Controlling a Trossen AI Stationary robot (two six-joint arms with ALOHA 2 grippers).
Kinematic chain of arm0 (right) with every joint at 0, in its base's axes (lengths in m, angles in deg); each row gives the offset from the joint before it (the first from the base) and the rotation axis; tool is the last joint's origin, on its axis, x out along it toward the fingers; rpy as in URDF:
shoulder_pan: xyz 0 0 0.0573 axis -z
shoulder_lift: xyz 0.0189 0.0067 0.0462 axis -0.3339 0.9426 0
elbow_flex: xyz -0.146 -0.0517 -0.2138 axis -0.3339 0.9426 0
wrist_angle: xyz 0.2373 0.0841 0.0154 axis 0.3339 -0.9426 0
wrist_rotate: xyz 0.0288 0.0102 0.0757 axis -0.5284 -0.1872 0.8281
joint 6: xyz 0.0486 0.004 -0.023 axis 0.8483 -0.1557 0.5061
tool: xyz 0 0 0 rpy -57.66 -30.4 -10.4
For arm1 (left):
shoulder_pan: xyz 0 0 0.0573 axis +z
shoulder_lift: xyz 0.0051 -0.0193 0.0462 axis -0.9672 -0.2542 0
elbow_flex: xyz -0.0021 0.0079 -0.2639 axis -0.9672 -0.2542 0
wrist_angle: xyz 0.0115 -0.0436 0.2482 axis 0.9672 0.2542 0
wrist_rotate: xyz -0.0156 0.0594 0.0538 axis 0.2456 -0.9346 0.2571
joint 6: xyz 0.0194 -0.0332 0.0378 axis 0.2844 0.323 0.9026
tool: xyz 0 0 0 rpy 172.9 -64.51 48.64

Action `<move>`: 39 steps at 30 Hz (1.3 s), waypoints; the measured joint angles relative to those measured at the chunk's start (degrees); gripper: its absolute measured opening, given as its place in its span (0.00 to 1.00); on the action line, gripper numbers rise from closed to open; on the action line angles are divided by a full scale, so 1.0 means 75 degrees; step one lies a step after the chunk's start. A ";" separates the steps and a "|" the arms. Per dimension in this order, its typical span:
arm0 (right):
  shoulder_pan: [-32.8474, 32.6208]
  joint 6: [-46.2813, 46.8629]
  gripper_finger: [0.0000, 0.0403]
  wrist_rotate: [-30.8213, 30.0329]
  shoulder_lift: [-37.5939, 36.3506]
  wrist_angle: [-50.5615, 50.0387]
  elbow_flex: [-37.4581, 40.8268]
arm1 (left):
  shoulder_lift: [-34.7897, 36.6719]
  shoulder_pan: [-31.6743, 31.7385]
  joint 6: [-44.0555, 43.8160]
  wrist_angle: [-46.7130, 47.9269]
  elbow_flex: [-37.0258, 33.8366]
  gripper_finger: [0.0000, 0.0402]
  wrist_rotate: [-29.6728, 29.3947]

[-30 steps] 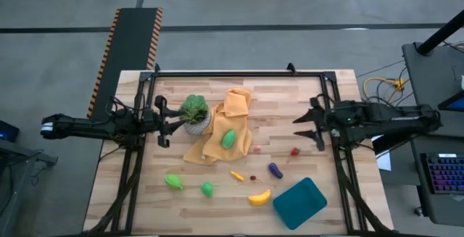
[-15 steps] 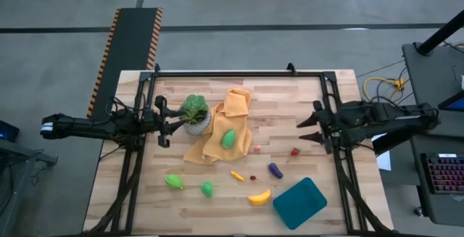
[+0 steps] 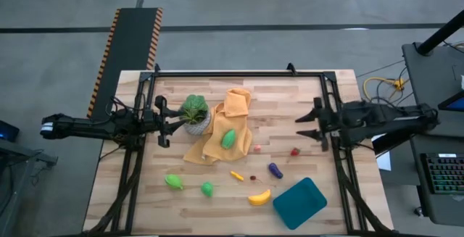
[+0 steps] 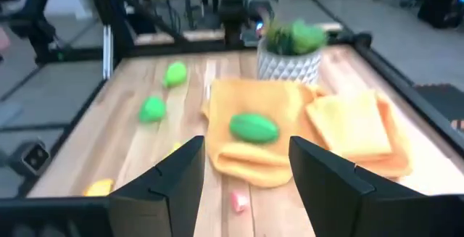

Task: Pick and placing Produce into tupperware
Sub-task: Put the strawberry into the blue bin

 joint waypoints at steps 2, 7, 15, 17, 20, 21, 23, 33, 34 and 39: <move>-0.0002 0.0008 0.48 -0.0052 0.0311 0.0008 0.0072 | 0.0000 0.0000 0.0000 0.0001 0.0000 0.30 0.0000; 0.0006 0.0142 0.48 -0.0214 0.1006 -0.0241 0.0186 | 0.0000 0.0001 -0.0012 0.0001 0.0000 0.30 0.0000; 0.0020 0.1054 0.48 -0.0549 0.1619 -0.1252 0.0086 | 0.0000 0.0002 -0.0026 -0.0006 0.0000 0.30 0.0000; 0.0020 0.1031 0.48 -0.0553 0.1741 -0.1255 0.0084 | 0.0000 0.0002 -0.0035 -0.0009 0.0000 0.30 0.0000; 0.0020 0.0873 0.48 -0.0498 0.1780 -0.1103 0.0084 | 0.0000 0.0003 -0.0061 -0.0017 0.0000 0.30 0.0000; 0.0020 0.0755 0.48 -0.0488 0.1763 -0.0940 0.0084 | 0.0000 0.0000 -0.0061 -0.0022 0.0000 0.30 0.0000; 0.0020 0.0504 0.48 -0.0482 0.1688 -0.0771 0.0002 | 0.0000 0.0001 -0.0061 -0.0035 0.0000 0.30 0.0000; 0.0020 -0.0232 0.48 -0.0506 0.1322 -0.1355 -0.0949 | 0.0000 0.0000 -0.0067 -0.0147 -0.0003 0.30 0.0001; 0.0020 -0.0044 0.48 -0.0575 0.1344 -0.1569 -0.0984 | 0.0000 0.0000 -0.0067 -0.0161 -0.0003 0.30 0.0001; 0.0021 0.0865 0.48 -0.0192 0.1744 -0.1485 -0.1130 | 0.0000 0.0000 -0.0067 -0.0189 -0.0003 0.30 0.0001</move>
